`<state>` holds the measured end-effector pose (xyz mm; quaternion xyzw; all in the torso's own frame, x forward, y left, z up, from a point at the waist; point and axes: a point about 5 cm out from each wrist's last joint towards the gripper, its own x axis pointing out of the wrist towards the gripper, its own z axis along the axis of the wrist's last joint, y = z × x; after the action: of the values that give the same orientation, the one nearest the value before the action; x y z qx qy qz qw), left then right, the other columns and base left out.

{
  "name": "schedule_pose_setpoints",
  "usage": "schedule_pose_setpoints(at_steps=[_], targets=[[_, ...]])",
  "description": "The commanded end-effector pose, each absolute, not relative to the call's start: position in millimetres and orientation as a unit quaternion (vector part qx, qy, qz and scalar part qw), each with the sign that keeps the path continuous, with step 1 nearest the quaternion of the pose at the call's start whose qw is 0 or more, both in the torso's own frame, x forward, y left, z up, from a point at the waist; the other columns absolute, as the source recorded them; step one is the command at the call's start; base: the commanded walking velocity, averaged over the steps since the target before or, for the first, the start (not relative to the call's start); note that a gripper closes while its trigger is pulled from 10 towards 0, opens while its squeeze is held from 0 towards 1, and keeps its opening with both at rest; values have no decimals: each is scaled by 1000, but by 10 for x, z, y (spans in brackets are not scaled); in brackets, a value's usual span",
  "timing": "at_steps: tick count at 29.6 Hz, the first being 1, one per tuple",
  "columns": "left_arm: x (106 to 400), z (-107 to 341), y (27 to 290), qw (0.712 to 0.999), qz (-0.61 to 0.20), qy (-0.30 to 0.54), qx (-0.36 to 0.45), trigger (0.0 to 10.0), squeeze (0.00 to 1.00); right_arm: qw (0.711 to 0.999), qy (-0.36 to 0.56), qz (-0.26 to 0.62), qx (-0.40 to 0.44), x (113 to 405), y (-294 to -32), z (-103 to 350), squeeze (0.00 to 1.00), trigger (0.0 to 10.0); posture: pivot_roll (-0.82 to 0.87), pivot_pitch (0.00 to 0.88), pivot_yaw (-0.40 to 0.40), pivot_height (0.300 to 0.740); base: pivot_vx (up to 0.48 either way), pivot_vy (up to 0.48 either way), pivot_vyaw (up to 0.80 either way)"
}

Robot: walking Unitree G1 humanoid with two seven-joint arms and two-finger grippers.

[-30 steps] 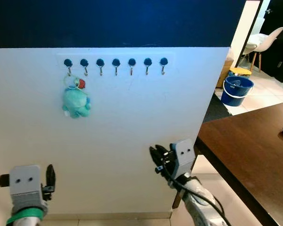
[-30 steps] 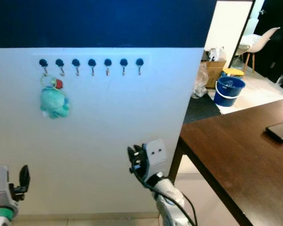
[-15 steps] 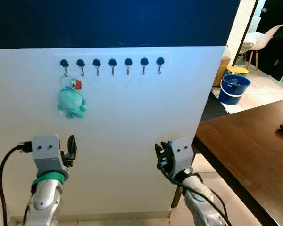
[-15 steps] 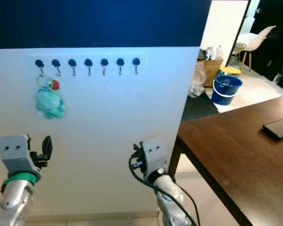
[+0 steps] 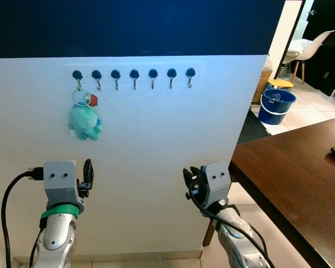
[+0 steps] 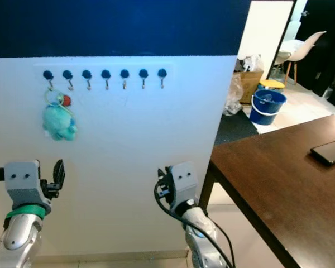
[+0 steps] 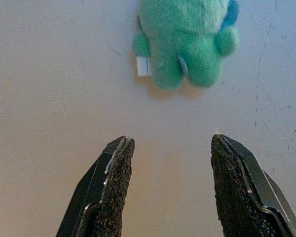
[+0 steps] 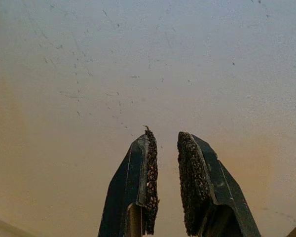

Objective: Hang keys on a hook

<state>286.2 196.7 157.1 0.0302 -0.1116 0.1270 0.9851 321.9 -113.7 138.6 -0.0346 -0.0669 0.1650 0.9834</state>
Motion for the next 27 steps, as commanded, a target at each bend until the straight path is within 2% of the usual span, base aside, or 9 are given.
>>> schedule_pose_setpoints(at_steps=[1,12,22,27], targets=[[2832,1533,1982,983,140,-110,32,10000,0,986,-56,157,-22,3217,-1131,1346,0,10000,-177,0,98,740,0,0,0],[3102,1744,1940,984,125,-129,22,10000,0,985,-56,162,-16,3266,-1085,1357,0,10000,-135,41,68,740,0,0,0],[3066,1737,2007,984,128,-125,20,10000,0,985,-47,163,-21,3244,-1118,1313,0,10000,-129,63,94,740,0,0,0],[3028,1721,1972,984,123,-125,26,10000,0,987,-39,157,-18,3251,-1150,1281,0,10000,-130,49,99,740,0,0,-763]])
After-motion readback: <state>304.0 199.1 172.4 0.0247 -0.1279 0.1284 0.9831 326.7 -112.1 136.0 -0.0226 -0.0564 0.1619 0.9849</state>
